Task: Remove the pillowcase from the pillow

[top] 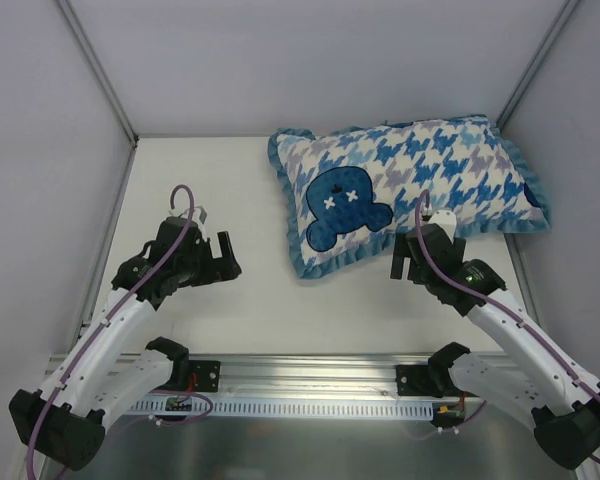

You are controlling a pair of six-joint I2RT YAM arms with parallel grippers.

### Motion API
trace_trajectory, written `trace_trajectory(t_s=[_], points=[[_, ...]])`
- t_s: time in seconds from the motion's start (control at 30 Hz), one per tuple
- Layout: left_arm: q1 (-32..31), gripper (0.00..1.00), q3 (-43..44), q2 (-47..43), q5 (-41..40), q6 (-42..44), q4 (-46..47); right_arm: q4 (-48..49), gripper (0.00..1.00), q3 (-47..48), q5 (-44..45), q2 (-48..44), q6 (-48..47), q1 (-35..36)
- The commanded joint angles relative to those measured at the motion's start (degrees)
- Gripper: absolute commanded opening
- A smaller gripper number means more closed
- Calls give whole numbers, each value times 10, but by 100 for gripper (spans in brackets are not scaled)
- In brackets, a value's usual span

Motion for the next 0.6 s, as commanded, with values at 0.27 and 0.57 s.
trace_trajectory(t_s=[0.27, 0.57], points=[[-4, 99, 11, 50, 60, 8, 7, 19, 96, -2, -22, -13, 1, 1], [-151, 99, 100, 194, 27, -36, 64, 2, 96, -10, -1, -42, 5, 0]])
